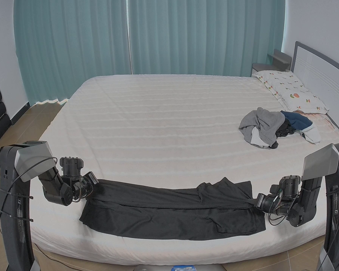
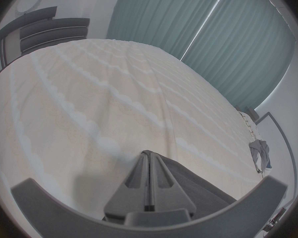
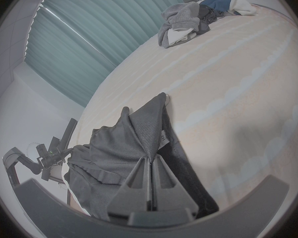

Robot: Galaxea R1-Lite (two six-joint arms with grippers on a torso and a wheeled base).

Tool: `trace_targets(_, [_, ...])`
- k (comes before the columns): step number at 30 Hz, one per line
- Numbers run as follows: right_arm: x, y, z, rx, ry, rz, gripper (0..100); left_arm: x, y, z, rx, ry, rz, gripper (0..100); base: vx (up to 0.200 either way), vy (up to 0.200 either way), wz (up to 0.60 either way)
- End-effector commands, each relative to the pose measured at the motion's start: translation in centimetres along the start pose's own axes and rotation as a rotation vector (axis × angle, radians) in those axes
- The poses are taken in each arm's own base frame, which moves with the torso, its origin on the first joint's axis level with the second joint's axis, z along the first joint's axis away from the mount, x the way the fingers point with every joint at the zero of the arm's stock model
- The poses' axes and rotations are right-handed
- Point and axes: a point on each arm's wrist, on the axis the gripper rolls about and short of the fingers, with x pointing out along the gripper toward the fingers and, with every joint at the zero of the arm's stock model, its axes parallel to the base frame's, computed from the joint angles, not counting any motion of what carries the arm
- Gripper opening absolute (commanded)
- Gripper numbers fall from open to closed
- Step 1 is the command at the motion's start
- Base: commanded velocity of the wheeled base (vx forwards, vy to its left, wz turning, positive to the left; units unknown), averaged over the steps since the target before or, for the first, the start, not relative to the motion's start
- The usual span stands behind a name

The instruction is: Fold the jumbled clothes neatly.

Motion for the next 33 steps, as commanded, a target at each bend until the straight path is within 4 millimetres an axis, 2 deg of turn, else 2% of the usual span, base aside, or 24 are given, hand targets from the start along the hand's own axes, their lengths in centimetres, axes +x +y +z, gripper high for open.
trace_targets(1, [-0.4,-0.4,0.1,0.009,-0.008,-0.010,0,-0.2,0.1,-0.2,-0.012,-0.010,0.013,0,0.000,0.000,0.00])
trace_targets(15, [-0.7,-0.3,-0.4,-0.001,-0.009,-0.004,0,-0.7,0.2,-0.1,-0.017,-0.055,0.038,0,0.000,0.000,0.00])
trace_targets(16, [-0.6,-0.3,-0.4,-0.004,-0.007,-0.003,0,-0.8,0.2,-0.2,-0.018,-0.049,0.035,100,0.000,0.000,0.00])
trace_targets(18, [-0.5,-0.4,-0.5,-0.008,-0.003,-0.006,0,-0.8,0.1,-0.1,-0.018,-0.050,0.029,100,0.000,0.000,0.00])
trace_targets(19, [-0.5,-0.4,-0.6,-0.009,-0.004,-0.004,100,-0.8,0.1,-0.1,-0.018,-0.049,0.027,100,0.000,0.000,0.00])
trace_targets(25, [-0.4,-0.3,-0.4,-0.007,-0.025,0.013,100,-1.5,0.2,0.2,-0.025,-0.027,-0.006,100,0.000,0.000,0.00])
trace_targets(28, [-0.5,-0.3,-0.3,-0.007,-0.032,0.020,100,-2.9,0.4,0.6,-0.029,0.008,-0.051,100,0.000,0.000,0.00])
trace_targets(30, [-0.5,-0.4,-0.2,0.016,-0.035,0.019,100,-4.9,0.9,1.4,-0.040,0.050,-0.128,100,0.000,0.000,0.00])
trace_targets(33, [-0.5,-0.2,0.0,0.052,-0.036,0.042,100,-6.5,1.3,1.4,-0.030,0.118,-0.213,100,0.000,0.000,0.00])
